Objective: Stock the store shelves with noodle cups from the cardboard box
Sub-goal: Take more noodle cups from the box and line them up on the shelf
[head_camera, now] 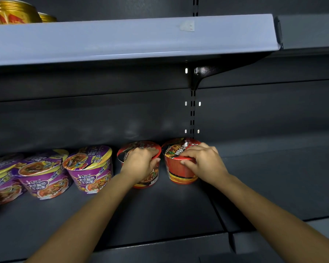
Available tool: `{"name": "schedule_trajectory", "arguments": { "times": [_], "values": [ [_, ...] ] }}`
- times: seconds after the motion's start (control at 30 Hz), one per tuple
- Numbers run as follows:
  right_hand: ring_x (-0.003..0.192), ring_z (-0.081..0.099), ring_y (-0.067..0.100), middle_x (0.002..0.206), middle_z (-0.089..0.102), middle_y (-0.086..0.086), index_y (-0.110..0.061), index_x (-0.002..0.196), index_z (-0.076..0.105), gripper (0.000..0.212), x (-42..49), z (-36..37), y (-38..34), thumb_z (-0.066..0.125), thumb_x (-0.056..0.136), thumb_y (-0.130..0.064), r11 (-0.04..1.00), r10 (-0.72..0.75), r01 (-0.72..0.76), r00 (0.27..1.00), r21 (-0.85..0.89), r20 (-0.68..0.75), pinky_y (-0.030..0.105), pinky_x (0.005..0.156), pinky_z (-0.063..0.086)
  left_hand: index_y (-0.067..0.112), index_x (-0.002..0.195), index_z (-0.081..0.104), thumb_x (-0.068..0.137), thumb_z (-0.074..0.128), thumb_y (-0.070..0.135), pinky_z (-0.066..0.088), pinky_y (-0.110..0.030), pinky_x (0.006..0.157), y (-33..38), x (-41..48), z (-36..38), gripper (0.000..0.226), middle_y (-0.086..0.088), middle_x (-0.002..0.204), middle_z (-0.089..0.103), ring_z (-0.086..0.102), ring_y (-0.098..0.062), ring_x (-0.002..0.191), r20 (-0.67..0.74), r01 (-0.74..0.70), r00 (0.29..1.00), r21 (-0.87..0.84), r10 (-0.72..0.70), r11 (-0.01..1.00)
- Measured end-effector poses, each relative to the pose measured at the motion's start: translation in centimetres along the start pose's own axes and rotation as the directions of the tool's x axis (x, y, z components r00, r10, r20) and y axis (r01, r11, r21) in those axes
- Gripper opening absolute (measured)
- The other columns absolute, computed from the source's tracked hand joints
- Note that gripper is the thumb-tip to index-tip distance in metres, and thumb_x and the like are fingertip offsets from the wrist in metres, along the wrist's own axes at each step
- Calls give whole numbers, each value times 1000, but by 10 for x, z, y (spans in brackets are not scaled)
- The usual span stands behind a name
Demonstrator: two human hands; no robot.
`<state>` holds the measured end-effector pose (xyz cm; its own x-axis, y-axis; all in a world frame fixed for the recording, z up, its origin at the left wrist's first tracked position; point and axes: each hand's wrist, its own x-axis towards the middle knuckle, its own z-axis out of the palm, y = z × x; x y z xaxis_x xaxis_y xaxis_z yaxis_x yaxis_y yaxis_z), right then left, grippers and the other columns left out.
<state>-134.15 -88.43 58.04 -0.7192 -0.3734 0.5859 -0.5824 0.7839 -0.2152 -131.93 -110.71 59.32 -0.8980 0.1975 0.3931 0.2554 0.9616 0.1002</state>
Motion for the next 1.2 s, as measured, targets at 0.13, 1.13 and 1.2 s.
{"name": "schedule_trajectory", "arguments": {
  "times": [0.13, 1.13, 1.2],
  "values": [
    [114, 47, 14, 116, 64, -12, -33, 115, 66, 31, 3, 0, -7, 58, 88, -46, 995, 14, -11, 999, -99, 31, 35, 94, 33, 14, 123, 62, 94, 53, 34, 49, -40, 90, -1, 1, 0, 36, -9, 116, 67, 61, -29, 108, 8, -5, 1000, -11, 5, 1000],
    [122, 52, 13, 132, 57, -5, -27, 125, 61, 37, 18, -33, 15, 64, 89, -18, 941, 39, -176, 905, 288, 424, 22, 93, 48, 18, 132, 56, 94, 55, 33, 44, -35, 100, -10, 0, 2, 41, -2, 129, 61, 56, -22, 120, -5, -57, 998, -56, 57, 997],
    [120, 53, 13, 131, 58, -4, -26, 125, 61, 37, 17, -32, 13, 65, 89, -20, 949, 35, -158, 914, 274, 405, 20, 91, 49, 18, 133, 54, 94, 54, 33, 42, -33, 103, -9, 0, 2, 42, -1, 132, 59, 54, -21, 123, -9, -62, 998, -51, 61, 997]
  ]
}}
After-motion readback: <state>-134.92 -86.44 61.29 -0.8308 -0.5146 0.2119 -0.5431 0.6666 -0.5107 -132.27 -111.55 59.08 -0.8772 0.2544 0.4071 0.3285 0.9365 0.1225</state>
